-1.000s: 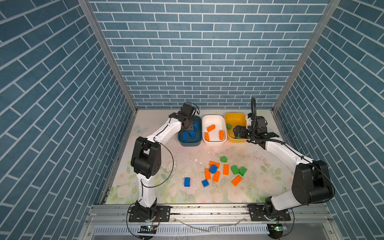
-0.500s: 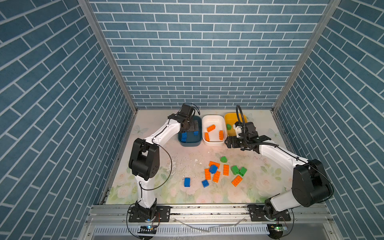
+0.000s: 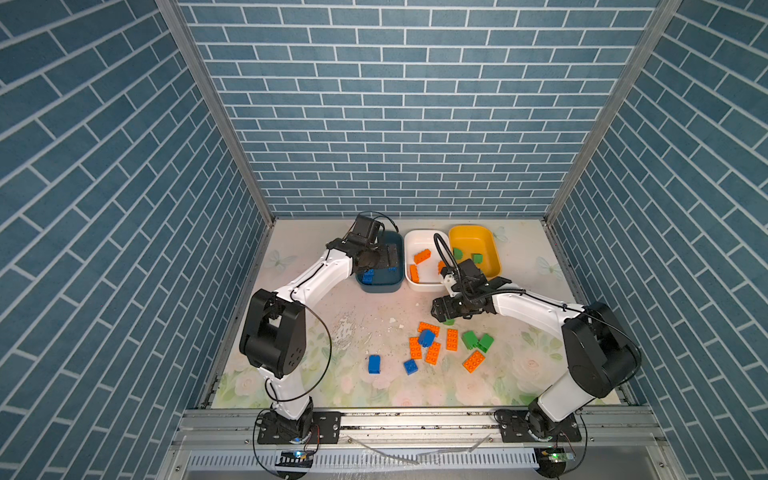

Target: Sort the legos into containers by color

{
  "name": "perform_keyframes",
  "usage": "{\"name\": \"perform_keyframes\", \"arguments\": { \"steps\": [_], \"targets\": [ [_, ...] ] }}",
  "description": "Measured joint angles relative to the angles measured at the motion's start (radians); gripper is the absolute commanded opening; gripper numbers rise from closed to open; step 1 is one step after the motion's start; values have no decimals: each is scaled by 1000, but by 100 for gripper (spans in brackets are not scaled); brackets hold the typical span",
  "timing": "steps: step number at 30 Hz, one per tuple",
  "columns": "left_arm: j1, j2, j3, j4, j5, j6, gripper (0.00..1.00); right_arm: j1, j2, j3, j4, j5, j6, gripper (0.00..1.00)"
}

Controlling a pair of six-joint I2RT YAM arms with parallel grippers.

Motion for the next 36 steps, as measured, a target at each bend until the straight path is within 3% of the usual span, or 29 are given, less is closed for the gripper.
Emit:
{"name": "perform_keyframes", "arguments": {
  "steps": [8,18,28,36],
  "targets": [
    [0,-101,-135,71,57,-57,99,47,64,3,-58,15,-1,78],
    [0,-113,-157,88,59,-74,99,61,106,58,-101,95,0,54],
    [0,-113,-165,92,59,-76,99,66,109,61,-101,126,2,38],
    [-2,-113,-165,92,58,-76,99,63,82,60,-100,157,0,38]
  ]
}}
